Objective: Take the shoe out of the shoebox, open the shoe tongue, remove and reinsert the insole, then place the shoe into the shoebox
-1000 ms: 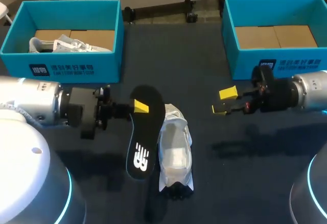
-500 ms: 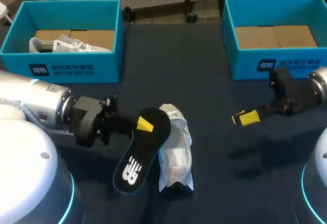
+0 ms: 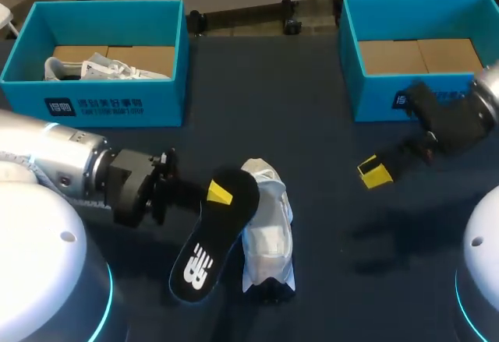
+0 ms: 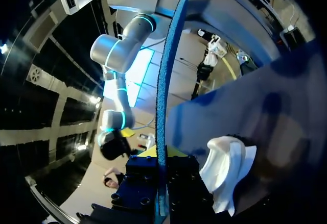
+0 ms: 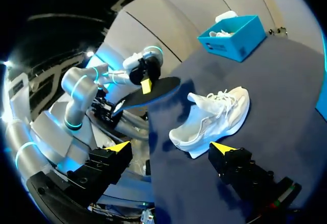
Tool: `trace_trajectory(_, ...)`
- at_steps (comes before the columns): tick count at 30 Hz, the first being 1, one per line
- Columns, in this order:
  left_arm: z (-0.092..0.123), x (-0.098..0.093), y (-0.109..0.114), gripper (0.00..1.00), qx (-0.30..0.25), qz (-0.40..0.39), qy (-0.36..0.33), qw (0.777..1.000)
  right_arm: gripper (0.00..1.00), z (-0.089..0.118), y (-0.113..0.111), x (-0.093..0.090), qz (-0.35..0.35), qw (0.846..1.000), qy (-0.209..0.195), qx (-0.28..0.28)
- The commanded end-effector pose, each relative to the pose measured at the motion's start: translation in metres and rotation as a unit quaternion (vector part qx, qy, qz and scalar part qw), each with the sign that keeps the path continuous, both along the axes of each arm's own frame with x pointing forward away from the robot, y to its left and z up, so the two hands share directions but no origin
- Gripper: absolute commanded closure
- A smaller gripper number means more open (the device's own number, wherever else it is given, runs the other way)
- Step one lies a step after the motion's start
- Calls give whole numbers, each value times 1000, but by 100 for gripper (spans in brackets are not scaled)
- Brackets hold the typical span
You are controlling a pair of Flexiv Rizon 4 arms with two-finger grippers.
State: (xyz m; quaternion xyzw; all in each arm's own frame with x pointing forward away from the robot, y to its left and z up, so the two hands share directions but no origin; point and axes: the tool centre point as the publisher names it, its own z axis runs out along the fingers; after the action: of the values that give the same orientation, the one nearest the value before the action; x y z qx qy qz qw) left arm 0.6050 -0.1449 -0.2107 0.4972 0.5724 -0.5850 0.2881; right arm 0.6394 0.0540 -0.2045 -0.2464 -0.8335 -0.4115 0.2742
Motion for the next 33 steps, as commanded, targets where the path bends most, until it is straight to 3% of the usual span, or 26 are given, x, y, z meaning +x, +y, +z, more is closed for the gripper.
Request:
trace_trajectory(1,-1,-7,-6,100,10,-15,11,1000,0,19,14,11,129,970,-39,-203)
trace_trajectory(8,-1,-30,6,100,12,-16,44,999,0,8,11,-3,170,937,-118,-281)
trace_trajectory(12,-2,-32,7,100,13,-19,52,998,0,-11,17,-12,191,926,-137,-295)
trace_trajectory(25,-2,-32,7,100,13,-19,52,998,0,-11,17,-12,191,926,-137,-295)
trace_trajectory(31,-12,-50,5,100,11,-27,63,998,0,-23,10,-30,185,908,-200,-318)
trace_trajectory(33,-14,-55,5,100,10,-30,66,997,0,-30,8,-33,192,906,-200,-320)
